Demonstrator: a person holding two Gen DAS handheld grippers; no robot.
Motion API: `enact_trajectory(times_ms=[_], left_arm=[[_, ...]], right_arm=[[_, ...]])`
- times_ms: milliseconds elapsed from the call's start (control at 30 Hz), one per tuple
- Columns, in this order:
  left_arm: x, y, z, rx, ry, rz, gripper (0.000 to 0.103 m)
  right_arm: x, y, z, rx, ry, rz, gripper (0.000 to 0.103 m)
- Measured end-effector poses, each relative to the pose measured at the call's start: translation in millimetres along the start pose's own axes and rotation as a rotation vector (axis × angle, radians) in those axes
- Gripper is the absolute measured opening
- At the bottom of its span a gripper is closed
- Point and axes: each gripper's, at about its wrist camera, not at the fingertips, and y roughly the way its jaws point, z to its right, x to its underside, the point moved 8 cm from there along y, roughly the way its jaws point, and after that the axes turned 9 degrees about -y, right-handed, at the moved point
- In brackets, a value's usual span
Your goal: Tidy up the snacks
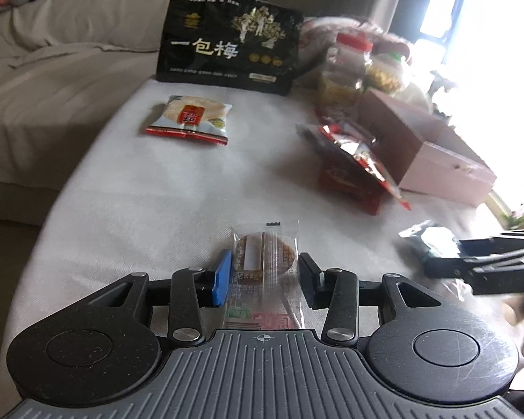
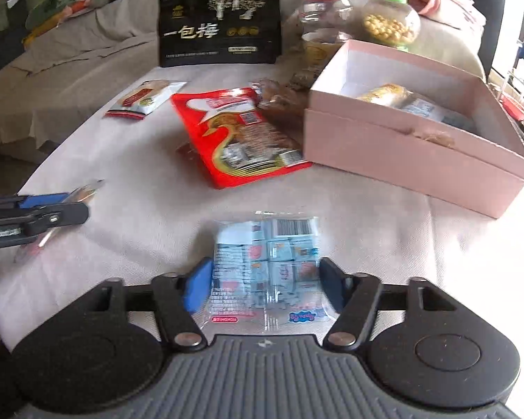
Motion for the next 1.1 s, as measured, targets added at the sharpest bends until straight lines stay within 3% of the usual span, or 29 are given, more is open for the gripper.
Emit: enact_trajectory(times_ms=[167,467,833,967,1100], left_arm=[[2,3,8,-0.077,0.068,-0.002,0.046],[0,0,-2,0.000,-0.043,0.031,0.046],[3,-1,1,0.003,0.014,0.044,0.046],[3,0,1,0.002,0.014,0.048,0.046],[2,0,0,0.005,-0.006,0.055,0.046]], right_arm=[[-1,5,-32,-0.064,-0.111,0.003,0.092],[7,4,-37,-0.061,-0.126,0.060,0.103],[1,3,-37,-0.080,-0.158,0.031,0.102],[-16,-15,-24,-0.017,-0.163,0.131,0.102],[-25,-9,-3,0.001,-0.086,0.134,0.102]])
